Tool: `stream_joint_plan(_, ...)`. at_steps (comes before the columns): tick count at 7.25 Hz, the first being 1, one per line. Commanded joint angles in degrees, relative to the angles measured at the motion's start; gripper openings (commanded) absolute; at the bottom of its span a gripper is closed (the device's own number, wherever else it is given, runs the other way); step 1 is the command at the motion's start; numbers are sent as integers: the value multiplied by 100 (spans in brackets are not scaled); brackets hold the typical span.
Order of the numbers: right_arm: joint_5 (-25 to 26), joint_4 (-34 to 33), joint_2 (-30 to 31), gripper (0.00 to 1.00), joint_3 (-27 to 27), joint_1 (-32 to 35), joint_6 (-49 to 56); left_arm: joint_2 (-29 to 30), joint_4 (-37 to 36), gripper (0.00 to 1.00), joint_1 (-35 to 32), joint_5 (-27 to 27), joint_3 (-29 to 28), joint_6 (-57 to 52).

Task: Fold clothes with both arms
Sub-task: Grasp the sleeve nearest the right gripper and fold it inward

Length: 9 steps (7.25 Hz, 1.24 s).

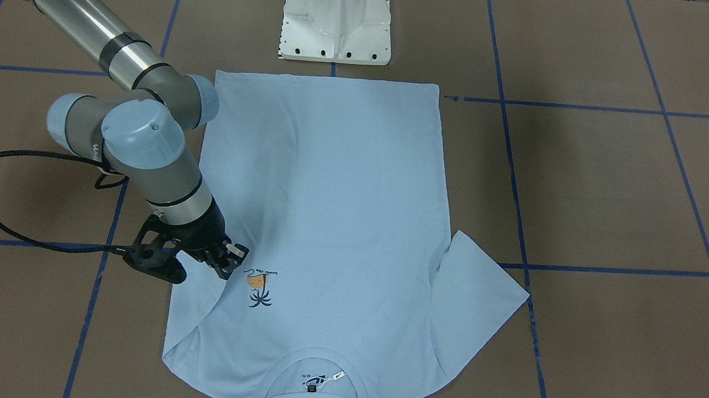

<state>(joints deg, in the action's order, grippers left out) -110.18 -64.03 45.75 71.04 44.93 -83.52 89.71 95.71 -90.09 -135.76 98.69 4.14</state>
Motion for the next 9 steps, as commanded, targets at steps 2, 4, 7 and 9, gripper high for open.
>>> stream_joint_plan(2, 355, -39, -513, 99, -381, -158, -103, 38, 157, 100, 35, -12, 28, 8)
stream_joint_plan(4, 445, -109, -550, 100, -67, -221, -139, 38, 1113, 100, 612, -474, -42, 364)
stream_joint_plan(7, 401, -100, 203, 100, 881, -212, -112, 685, 1740, 100, 1665, -460, -349, 2373)
stream_joint_plan(9, 418, -205, 478, 100, 1332, -195, -95, 1616, 1932, 100, 2537, -67, -1014, 3773)
